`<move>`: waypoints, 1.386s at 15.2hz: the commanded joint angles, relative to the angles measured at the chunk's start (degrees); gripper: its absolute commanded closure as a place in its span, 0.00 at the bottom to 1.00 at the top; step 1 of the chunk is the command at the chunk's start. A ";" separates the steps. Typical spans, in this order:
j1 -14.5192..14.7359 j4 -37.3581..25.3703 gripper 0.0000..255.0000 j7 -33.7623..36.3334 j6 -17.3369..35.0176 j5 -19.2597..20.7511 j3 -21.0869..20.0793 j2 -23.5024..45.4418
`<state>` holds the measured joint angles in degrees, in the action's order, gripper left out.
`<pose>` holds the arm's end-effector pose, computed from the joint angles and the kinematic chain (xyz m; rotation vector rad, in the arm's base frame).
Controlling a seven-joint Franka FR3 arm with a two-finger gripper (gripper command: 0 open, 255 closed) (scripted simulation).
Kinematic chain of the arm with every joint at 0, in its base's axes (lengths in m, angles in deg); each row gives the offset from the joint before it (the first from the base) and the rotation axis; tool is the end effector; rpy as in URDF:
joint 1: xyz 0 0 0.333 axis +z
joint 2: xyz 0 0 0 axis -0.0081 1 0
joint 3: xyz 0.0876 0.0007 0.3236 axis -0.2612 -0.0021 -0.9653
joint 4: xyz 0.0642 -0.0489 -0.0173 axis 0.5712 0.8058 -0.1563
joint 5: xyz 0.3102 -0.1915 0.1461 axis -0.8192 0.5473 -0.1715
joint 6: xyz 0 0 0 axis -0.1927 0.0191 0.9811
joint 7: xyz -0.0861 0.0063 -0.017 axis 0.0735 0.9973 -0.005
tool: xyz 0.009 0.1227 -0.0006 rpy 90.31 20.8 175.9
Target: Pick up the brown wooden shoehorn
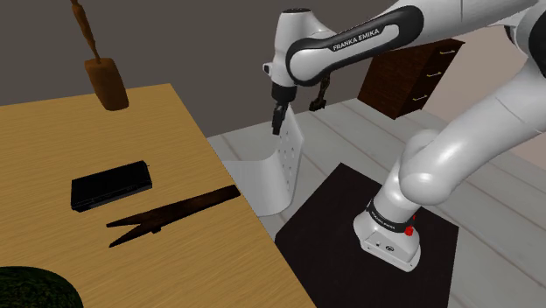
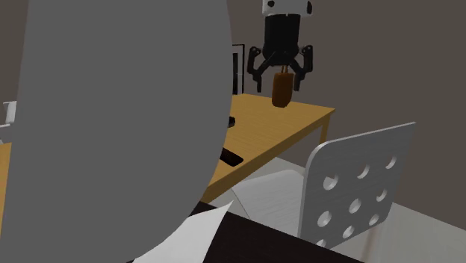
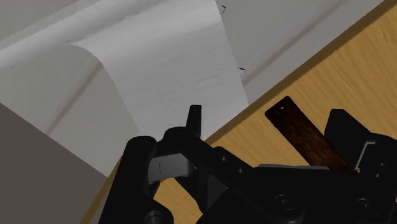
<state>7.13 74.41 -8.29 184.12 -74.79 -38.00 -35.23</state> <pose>0.4171 0.0641 0.4208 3.0330 0.7324 0.0284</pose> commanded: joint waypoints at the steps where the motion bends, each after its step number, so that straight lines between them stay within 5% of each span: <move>1: 1.02 -0.92 0.00 -2.23 3.74 -0.39 -0.19 4.42; 21: 8.77 -17.75 0.00 -19.57 26.10 -0.08 -7.13 42.51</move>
<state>15.73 57.76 -26.84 209.49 -75.16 -44.78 5.50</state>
